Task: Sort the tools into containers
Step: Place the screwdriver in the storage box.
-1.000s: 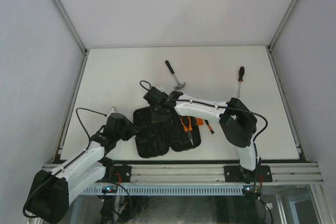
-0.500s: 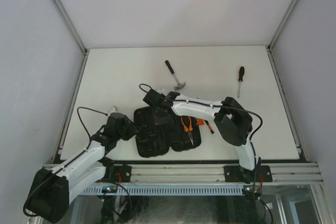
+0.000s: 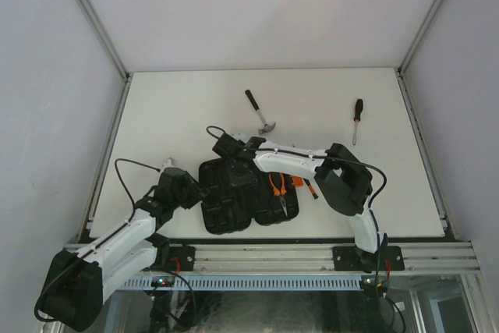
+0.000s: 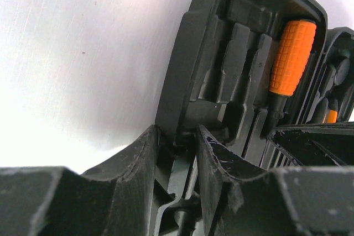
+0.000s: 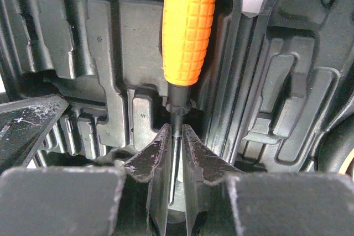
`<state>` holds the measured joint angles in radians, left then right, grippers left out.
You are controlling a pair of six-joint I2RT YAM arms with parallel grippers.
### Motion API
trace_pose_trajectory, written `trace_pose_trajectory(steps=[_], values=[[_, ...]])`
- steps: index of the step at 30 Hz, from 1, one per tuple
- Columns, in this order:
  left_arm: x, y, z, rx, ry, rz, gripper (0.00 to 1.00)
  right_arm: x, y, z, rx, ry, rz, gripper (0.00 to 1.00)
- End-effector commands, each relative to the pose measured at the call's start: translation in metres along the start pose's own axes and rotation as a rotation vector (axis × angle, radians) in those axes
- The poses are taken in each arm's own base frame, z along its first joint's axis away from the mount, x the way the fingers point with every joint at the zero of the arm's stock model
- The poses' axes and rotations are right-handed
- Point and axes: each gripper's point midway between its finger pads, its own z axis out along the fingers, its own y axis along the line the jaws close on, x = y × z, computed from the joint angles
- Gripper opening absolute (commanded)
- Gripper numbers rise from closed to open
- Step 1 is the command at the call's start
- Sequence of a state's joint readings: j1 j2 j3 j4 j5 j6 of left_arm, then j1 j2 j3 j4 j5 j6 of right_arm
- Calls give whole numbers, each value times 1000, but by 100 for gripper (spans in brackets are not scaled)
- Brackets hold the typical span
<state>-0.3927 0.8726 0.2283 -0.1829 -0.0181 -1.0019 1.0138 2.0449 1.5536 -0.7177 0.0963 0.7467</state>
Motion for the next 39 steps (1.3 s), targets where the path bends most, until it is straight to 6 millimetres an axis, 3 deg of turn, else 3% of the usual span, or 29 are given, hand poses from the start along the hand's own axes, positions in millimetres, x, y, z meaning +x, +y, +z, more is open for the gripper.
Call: trace_pose_trajectory(steps=[1, 13, 23, 39], values=[[26, 33, -1, -108, 98, 45, 39, -15, 6, -4, -12, -34, -5, 12], [27, 34, -1, -105, 101, 50, 39, -17, 1, 0, 11, -30, -9, 11], [28, 34, 0, -103, 106, 53, 39, -17, -3, 2, 32, -7, -30, 0], [30, 33, 1, -93, 118, 61, 39, 2, -11, 13, 76, 134, -79, 0]])
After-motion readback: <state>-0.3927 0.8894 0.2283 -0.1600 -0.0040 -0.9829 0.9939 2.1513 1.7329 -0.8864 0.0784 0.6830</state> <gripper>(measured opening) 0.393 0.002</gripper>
